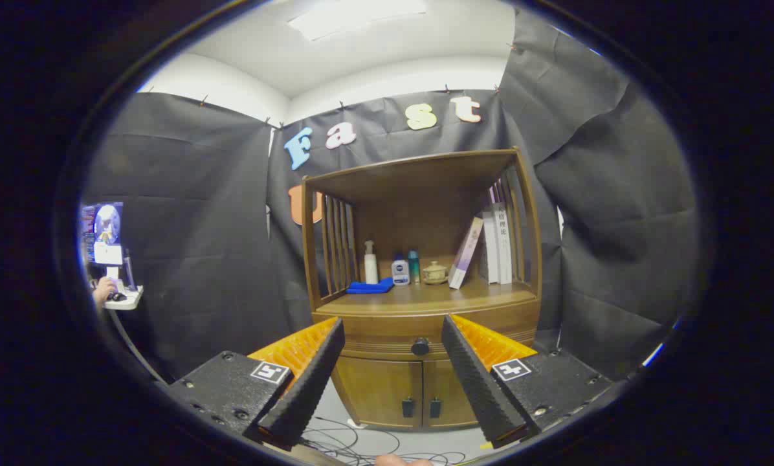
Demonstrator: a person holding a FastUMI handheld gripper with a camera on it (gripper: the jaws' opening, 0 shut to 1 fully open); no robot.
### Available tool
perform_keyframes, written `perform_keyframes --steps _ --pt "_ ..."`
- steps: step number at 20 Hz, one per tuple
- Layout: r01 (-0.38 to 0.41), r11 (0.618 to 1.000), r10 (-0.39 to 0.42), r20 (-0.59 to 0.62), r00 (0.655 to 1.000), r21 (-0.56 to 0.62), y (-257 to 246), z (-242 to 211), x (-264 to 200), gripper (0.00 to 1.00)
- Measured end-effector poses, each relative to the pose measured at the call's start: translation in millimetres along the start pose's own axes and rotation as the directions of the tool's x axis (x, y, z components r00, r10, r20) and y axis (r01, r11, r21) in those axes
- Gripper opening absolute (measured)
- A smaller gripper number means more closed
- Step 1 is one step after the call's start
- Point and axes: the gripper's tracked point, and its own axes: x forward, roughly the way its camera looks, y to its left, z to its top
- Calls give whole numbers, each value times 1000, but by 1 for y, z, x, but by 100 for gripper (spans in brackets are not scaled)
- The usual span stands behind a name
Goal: Pull open the drawer, take out the items inside it, and place them on the countertop above the cabinet.
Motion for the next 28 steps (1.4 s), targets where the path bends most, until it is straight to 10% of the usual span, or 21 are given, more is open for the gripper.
perform_keyframes --steps 28 --pt "143 989 -147 -138 979 -41 -44 -96 127 99"
